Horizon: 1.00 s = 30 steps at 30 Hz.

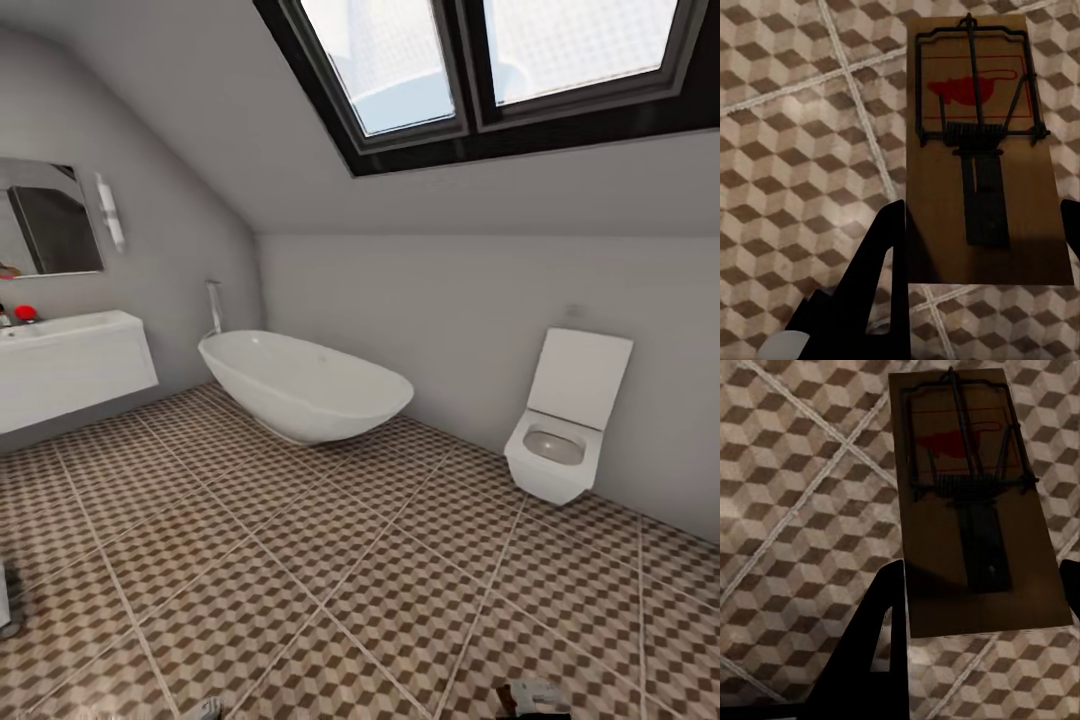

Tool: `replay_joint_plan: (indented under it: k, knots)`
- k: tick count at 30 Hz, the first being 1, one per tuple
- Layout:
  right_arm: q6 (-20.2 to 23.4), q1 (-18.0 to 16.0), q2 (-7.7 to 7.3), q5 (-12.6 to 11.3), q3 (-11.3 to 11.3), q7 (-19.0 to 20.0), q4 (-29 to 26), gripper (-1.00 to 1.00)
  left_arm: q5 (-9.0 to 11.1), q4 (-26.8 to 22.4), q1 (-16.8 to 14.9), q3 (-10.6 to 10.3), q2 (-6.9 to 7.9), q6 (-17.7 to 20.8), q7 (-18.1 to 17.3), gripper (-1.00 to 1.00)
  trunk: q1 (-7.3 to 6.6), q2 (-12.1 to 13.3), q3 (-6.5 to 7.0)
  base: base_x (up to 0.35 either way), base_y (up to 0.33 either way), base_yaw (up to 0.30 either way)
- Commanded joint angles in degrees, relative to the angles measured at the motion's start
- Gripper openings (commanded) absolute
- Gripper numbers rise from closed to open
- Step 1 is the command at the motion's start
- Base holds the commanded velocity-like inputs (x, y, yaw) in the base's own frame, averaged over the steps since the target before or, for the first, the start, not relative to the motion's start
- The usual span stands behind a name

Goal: Take the four mousetraps from the cabinet in the bathroom and place them on the bathroom floor. Make sure all four end up on the same floor surface, and ensure that at least two of them are either under or directly next to the same bathroom sink.

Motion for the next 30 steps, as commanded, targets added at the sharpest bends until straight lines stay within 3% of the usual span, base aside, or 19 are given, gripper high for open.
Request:
replay_joint_plan:
  k: [1,30]
  knots:
    - [-0.12,0.42,0.03,0.5,-0.47,0.05,0.06,-1.0,0.47,0.05,-0.05,-0.13,-0.12,-0.17,0.16,-1.0,0.0,-0.03,-0.06,0.0,0.0,0.273]
    - [0.09,1.01,0.36,2.08,-0.47,0.25,0.08,-1.0,0.49,0.05,-0.05,-0.04,-0.34,-0.18,0.58,-1.0,0.0,-0.03,-0.06,0.0,0.0,0.273]
